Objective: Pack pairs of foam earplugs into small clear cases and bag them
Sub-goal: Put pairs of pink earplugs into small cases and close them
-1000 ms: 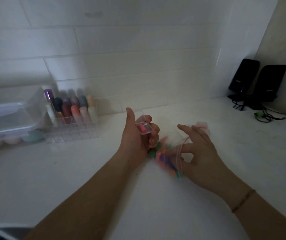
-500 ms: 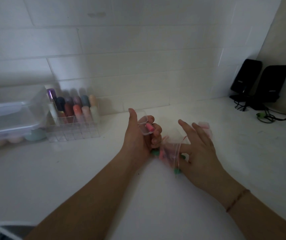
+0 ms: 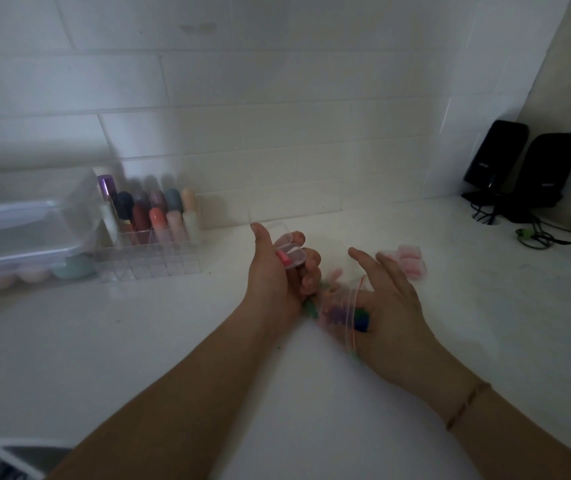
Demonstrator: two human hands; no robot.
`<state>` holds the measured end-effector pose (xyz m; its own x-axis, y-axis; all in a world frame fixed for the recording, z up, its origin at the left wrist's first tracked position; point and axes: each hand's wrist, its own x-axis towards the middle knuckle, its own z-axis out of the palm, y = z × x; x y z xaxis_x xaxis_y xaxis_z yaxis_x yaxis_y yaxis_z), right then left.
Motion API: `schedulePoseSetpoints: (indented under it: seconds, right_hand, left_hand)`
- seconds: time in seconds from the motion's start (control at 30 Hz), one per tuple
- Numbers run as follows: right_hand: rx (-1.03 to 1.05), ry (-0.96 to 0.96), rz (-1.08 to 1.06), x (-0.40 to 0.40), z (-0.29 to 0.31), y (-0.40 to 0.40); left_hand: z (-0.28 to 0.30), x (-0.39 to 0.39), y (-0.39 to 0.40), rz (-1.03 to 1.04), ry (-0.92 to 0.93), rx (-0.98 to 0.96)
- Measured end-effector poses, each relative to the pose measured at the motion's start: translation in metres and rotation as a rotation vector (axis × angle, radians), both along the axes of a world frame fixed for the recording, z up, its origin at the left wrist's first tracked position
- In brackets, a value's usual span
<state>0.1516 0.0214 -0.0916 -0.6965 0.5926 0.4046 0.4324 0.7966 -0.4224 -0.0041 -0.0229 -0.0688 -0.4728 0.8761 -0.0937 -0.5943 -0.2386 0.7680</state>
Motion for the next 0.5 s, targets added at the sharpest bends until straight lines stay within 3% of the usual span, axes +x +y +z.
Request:
schedulePoseSetpoints:
  seconds: [0.1, 0.3, 0.5]
  right_hand:
    - [0.096, 0.001, -0.006, 0.000, -0.002, -0.001]
    - [0.074, 0.068, 0.005, 0.022, 0.022, 0.014]
    - [-0.108, 0.014, 0.038, 0.069, 0.075, 0.022]
  left_hand:
    - [0.001, 0.001, 0.001, -0.013, 0.001, 0.004]
    - [0.002, 0.000, 0.001, -0.032, 0.047, 0.010]
    - [0.005, -0.003, -0.003, -0.079, 0.065, 0.066]
